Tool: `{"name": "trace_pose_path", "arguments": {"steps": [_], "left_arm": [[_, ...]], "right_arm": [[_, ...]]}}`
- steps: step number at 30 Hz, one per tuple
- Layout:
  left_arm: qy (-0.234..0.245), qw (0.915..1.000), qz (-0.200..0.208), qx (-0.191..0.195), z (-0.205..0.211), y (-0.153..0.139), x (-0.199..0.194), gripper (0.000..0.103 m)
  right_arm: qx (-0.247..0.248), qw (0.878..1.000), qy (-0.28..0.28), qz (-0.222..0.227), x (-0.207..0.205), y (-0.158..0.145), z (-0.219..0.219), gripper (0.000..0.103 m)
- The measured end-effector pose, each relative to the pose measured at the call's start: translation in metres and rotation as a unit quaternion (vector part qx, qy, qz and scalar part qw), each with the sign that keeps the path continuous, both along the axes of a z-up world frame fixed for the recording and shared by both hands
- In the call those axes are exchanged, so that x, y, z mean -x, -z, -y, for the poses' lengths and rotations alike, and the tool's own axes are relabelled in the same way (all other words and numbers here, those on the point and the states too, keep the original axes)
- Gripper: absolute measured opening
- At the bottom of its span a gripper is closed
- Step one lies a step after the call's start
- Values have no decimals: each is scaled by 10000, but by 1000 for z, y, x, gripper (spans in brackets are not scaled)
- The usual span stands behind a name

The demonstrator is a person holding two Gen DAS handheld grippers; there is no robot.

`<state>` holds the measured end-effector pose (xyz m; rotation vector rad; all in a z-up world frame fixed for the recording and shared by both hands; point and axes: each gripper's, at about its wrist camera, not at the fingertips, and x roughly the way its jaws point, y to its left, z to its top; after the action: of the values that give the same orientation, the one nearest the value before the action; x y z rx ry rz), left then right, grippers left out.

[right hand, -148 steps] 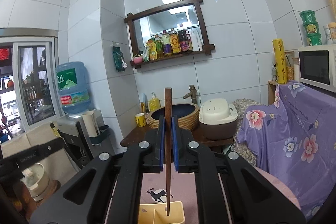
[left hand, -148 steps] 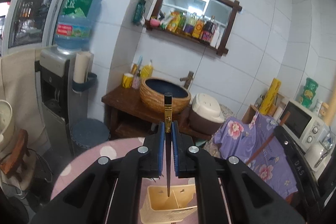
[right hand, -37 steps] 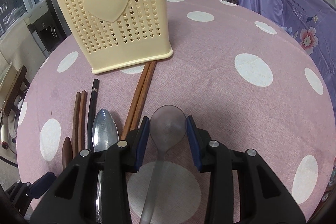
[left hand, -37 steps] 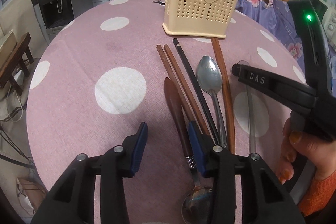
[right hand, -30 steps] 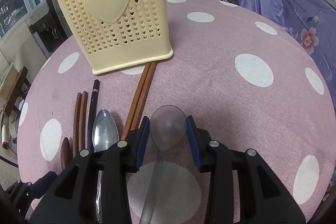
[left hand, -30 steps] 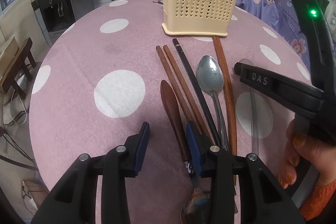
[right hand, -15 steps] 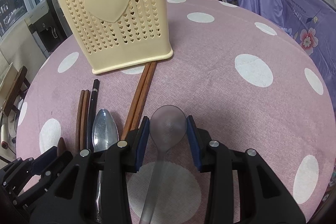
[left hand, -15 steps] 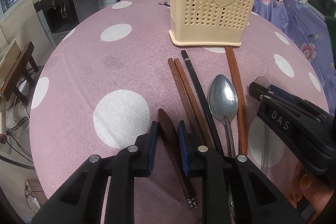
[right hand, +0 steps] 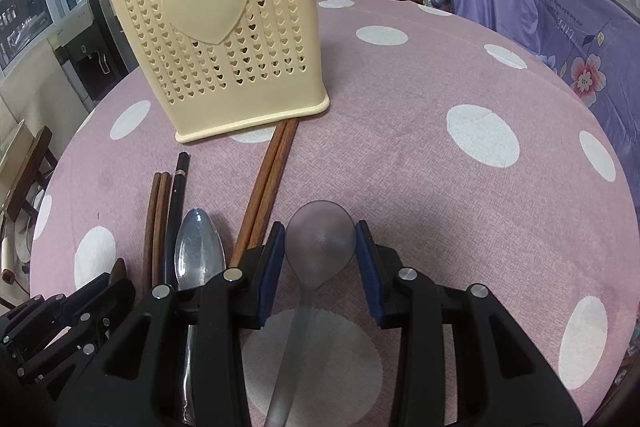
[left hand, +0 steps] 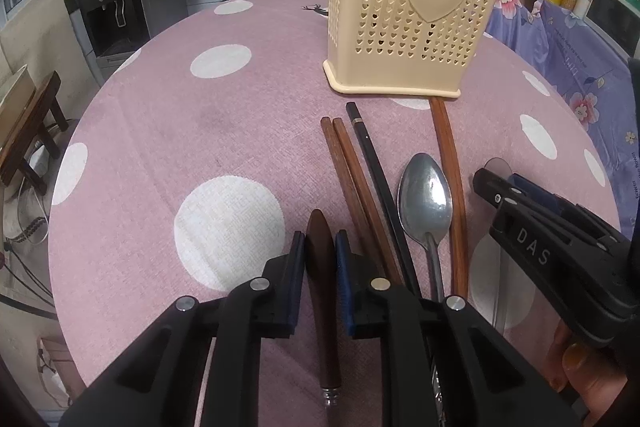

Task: Organize utensils
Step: 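Grasp the clear plastic spoon with the right tool while the left tool grasps the wooden-handled spoon, then lift both spoons and carry them above the utensil holder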

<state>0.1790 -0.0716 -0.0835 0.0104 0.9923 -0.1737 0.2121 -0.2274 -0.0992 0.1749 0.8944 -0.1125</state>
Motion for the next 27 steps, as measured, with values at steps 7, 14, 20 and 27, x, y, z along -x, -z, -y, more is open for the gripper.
{"name": "trace_pose_path", "arguments": {"steps": [7, 14, 20, 27], "left_arm": [[2, 9998, 54, 177, -4, -6, 0, 16], [-68, 9976, 422, 542, -22, -34, 8, 16], [-202, 9909, 1041, 831, -45, -73, 18, 16], [-297, 9870, 1318, 869, -53, -87, 17, 16]], "right_arm": [[-84, 9999, 44, 103, 2, -4, 6, 37], [-227, 9974, -27, 689, 15, -28, 11, 37], [-166, 9880, -306, 1506, 41, -66, 19, 37], [-105, 9818, -355, 1864, 58, -88, 25, 37]]}}
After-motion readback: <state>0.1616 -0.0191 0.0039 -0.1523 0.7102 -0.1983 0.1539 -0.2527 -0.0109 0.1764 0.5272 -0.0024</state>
